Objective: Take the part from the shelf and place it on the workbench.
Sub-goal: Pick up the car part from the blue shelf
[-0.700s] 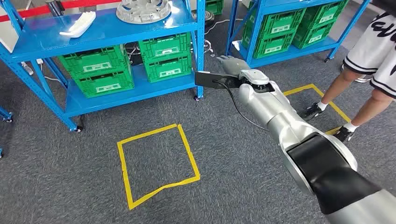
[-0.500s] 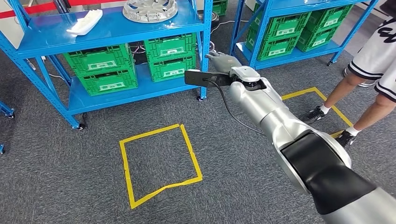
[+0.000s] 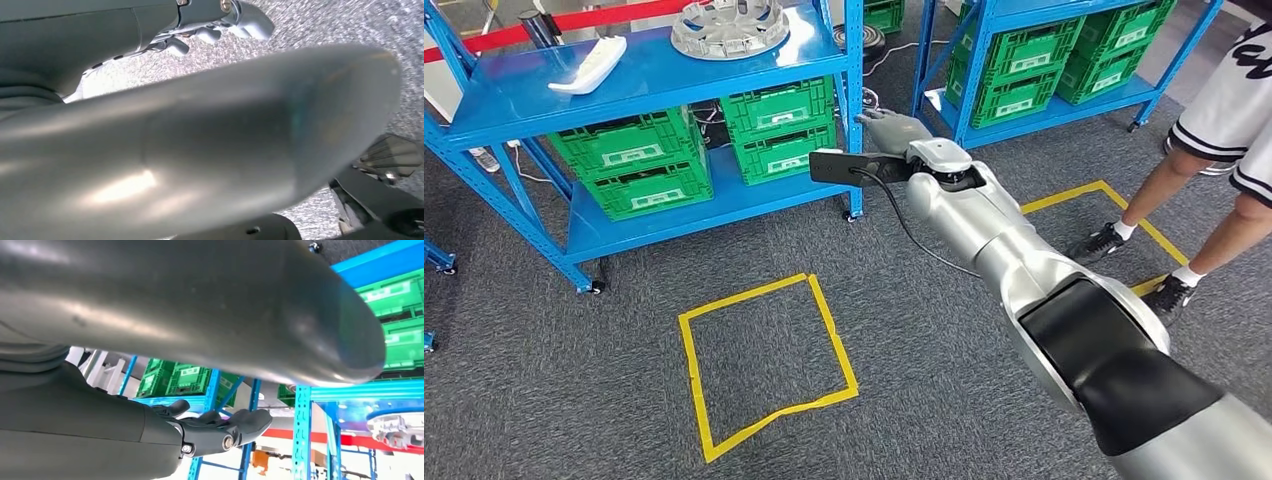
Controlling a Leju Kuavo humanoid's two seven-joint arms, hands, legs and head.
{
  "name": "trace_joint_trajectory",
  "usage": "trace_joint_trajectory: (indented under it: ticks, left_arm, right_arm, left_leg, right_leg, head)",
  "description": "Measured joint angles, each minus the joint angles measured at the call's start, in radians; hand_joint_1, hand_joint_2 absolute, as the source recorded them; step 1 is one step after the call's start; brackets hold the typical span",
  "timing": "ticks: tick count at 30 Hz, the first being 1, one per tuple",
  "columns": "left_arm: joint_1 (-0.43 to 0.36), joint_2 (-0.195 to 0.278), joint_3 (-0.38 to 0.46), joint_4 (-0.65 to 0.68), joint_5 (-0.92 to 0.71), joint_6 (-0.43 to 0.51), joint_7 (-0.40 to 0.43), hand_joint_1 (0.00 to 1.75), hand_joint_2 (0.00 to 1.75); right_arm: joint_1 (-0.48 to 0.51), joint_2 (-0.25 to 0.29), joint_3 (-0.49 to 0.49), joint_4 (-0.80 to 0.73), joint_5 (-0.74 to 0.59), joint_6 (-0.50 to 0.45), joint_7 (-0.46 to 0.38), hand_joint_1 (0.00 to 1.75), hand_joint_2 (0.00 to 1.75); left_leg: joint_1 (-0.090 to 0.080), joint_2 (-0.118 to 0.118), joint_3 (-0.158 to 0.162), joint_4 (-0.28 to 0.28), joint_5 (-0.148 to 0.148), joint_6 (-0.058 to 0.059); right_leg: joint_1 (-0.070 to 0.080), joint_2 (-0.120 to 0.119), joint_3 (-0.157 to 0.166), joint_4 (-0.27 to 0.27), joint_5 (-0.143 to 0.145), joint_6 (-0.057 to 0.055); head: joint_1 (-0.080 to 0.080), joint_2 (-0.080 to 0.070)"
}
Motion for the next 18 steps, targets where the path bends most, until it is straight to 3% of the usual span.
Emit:
trace_joint_trajectory:
  ticks: [1,2,3,5,6,8,11,13,16,17,18]
  left_arm:
    - [0.001,0.000,0.000,0.000,0.000,0.000,0.000,0.00,0.00]
    - [0.002,0.000,0.000,0.000,0.000,0.000,0.000,0.00,0.00]
    - [0.004,0.000,0.000,0.000,0.000,0.000,0.000,0.00,0.00]
    - [0.005,0.001,0.000,0.000,-0.001,0.000,0.001,0.00,0.00]
    - [0.004,0.001,0.000,0.000,-0.001,0.000,0.001,0.00,0.00]
    - [0.002,0.001,0.000,0.000,-0.003,0.000,0.001,0.00,0.00]
    - [0.001,0.000,0.000,0.000,-0.005,0.000,0.000,0.00,0.00]
    - [-0.001,0.000,0.000,0.000,-0.006,0.000,0.000,0.00,0.00]
    - [-0.004,0.000,0.001,0.000,-0.006,0.000,0.000,0.00,0.00]
    - [-0.004,0.000,0.001,0.000,-0.007,0.000,0.000,0.00,0.00]
    - [-0.003,0.000,0.001,0.000,-0.007,0.000,0.000,0.00,0.00]
  right_arm:
    - [0.001,0.000,0.001,0.000,0.000,0.000,0.000,0.00,0.00]
    - [0.002,0.000,0.002,0.000,0.000,0.000,0.000,0.00,0.00]
    - [0.003,0.000,0.002,0.000,0.000,0.001,0.000,0.00,0.00]
    - [0.001,0.000,0.003,0.000,0.000,0.001,-0.001,0.00,0.00]
    - [-0.003,0.000,0.003,0.000,0.000,0.002,-0.002,0.00,0.00]
    - [-0.010,0.000,0.003,0.000,-0.002,0.004,-0.004,0.00,0.00]
    - [-0.015,-0.003,0.005,0.000,-0.005,0.005,-0.006,0.00,0.00]
    - [-0.022,-0.005,0.006,0.000,-0.006,0.006,-0.007,0.00,0.00]
    - [-0.026,-0.012,0.008,0.002,-0.008,0.014,-0.012,0.00,0.00]
    - [-0.025,-0.016,0.009,0.003,-0.008,0.017,-0.015,0.00,0.00]
    - [-0.025,-0.018,0.010,0.004,-0.009,0.020,-0.018,0.00,0.00]
  left_leg:
    - [0.003,0.000,-0.035,0.050,-0.008,-0.004]
    - [0.005,0.000,-0.054,0.068,0.003,-0.007]
    - [0.007,0.000,-0.053,0.046,0.034,-0.009]
    - [0.010,0.001,-0.005,-0.080,0.117,-0.009]
    - [0.008,0.001,0.023,-0.142,0.139,-0.004]
    - [0.004,0.001,0.053,-0.203,0.140,0.013]
    - [0.003,0.001,0.072,-0.213,0.124,0.041]
    - [0.003,0.000,0.090,-0.218,0.116,0.055]
    - [-0.001,-0.002,0.114,-0.219,0.094,0.064]
    - [-0.002,-0.002,0.125,-0.219,0.085,0.064]
    - [-0.003,-0.003,0.139,-0.219,0.074,0.063]
  right_leg:
    - [0.000,0.000,0.005,0.000,-0.005,0.000]
    - [-0.001,0.001,0.011,0.001,-0.010,0.001]
    - [-0.002,0.001,0.018,0.001,-0.016,0.004]
    - [-0.005,0.002,0.036,0.002,-0.030,0.012]
    - [-0.005,0.003,0.042,0.002,-0.038,0.019]
    - [-0.003,0.004,0.049,0.001,-0.046,0.033]
    - [-0.003,0.003,0.051,0.016,-0.047,0.049]
    - [-0.005,0.000,0.013,0.090,-0.066,0.055]
    - [-0.003,-0.002,-0.110,0.266,-0.120,0.058]
    - [-0.003,-0.002,-0.139,0.287,-0.123,0.057]
    - [-0.002,-0.002,-0.152,0.272,-0.108,0.055]
  head:
    - [0.000,0.000]
    - [0.000,0.000]
    - [0.000,0.000]
    - [0.000,0.000]
    - [-0.001,0.000]
    - [-0.003,0.000]
    - [-0.001,0.000]
    - [0.002,0.000]
    - [0.003,0.000]
    - [0.003,0.000]
    - [0.003,0.000]
